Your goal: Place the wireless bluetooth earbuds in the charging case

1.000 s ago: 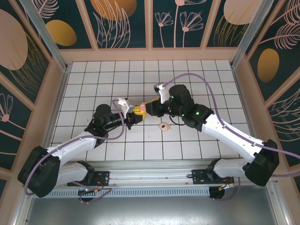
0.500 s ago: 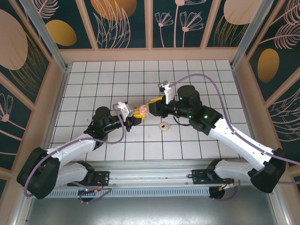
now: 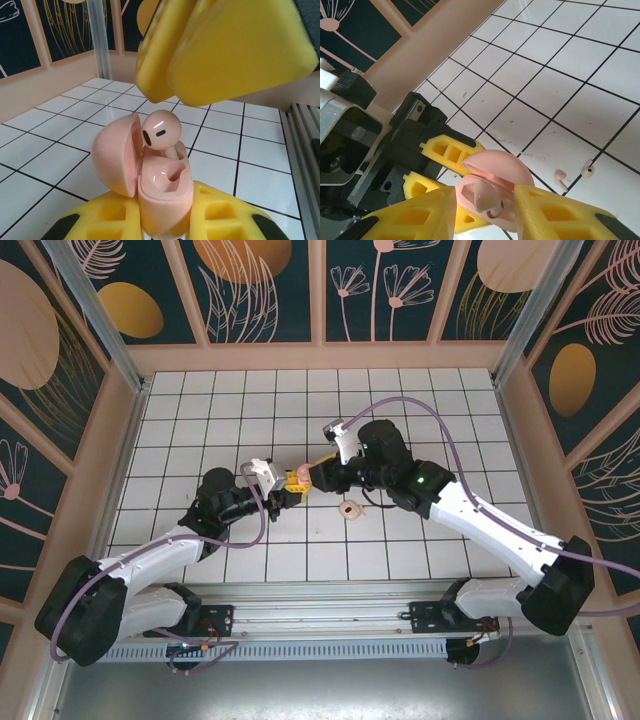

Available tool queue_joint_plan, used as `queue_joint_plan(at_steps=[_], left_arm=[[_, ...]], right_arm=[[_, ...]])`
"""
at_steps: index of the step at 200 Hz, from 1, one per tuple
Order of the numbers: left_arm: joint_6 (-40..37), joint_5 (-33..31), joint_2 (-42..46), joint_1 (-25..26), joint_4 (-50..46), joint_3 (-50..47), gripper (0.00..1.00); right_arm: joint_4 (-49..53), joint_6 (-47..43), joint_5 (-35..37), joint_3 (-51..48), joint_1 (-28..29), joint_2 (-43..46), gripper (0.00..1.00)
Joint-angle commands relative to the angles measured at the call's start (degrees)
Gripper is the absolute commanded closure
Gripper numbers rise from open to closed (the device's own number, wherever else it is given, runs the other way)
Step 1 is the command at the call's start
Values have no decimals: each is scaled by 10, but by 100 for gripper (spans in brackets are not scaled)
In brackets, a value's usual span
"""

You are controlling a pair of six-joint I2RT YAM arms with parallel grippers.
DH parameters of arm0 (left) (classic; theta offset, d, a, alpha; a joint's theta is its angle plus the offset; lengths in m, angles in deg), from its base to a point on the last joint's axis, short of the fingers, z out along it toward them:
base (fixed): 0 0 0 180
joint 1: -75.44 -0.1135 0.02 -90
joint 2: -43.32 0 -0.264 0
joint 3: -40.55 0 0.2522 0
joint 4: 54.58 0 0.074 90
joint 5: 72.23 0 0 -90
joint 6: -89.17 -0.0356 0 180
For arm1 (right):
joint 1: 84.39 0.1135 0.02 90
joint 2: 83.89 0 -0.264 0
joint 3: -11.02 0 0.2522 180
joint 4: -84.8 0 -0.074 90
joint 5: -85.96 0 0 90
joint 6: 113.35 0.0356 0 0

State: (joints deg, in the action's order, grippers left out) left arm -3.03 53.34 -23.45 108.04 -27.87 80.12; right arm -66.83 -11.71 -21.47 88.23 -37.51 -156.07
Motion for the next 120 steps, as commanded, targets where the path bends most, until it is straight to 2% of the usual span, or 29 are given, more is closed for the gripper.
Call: queue_joint_plan(at_steps=[1, 65, 120], left_arm=[[-8, 12, 13, -2, 16, 1, 91], [-6, 11, 21, -2, 15, 2, 90], [-8, 7, 23, -2, 7, 6, 90]], right_arm=[[2, -13, 4, 25, 4, -8, 64], [13, -9, 15, 27, 5, -18, 65], [13, 11, 21, 23, 5, -22, 74]])
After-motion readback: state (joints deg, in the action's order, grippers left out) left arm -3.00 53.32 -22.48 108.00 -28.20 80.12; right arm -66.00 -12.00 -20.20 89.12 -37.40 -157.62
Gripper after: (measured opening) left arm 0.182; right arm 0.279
